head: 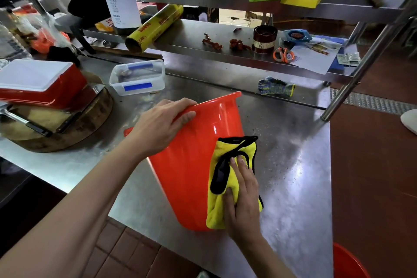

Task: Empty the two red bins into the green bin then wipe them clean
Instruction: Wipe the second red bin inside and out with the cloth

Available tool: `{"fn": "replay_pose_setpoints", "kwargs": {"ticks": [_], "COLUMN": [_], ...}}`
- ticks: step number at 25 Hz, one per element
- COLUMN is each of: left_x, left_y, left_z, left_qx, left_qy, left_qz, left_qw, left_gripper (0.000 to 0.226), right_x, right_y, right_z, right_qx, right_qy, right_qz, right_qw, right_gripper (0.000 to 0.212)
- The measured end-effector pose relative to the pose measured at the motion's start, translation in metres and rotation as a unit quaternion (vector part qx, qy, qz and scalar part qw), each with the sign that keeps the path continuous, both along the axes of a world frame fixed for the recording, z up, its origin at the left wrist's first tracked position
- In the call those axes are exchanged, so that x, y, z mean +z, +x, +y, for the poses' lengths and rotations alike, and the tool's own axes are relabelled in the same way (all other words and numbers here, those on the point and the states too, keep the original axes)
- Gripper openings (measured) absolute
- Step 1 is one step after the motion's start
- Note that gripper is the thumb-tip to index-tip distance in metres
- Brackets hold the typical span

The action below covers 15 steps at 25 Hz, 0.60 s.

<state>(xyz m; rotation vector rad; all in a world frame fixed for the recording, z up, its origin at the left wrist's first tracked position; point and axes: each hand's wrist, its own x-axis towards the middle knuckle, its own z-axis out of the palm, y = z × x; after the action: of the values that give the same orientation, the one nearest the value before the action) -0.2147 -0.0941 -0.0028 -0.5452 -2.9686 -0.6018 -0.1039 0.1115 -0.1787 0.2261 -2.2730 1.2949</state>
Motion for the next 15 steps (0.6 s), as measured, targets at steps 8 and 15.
{"fn": "replay_pose_setpoints", "kwargs": {"ticks": [8, 15], "left_x": [-0.008, -0.006], "left_y": [-0.009, -0.011], "left_z": [0.012, 0.034], "left_qx": [-0.025, 0.072], "left_qy": [0.055, 0.05], "left_qz": [-0.022, -0.016], "left_qw": [0.998, 0.996], "left_gripper": [0.031, 0.038], "right_x": [0.015, 0.005], "right_y": [-0.001, 0.0], "right_z": [0.021, 0.021], "right_qx": [-0.05, -0.052], "right_qy": [0.038, 0.098], "right_qz": [-0.009, -0.012], "right_qw": [0.998, 0.994], "right_gripper": [0.055, 0.058]}}
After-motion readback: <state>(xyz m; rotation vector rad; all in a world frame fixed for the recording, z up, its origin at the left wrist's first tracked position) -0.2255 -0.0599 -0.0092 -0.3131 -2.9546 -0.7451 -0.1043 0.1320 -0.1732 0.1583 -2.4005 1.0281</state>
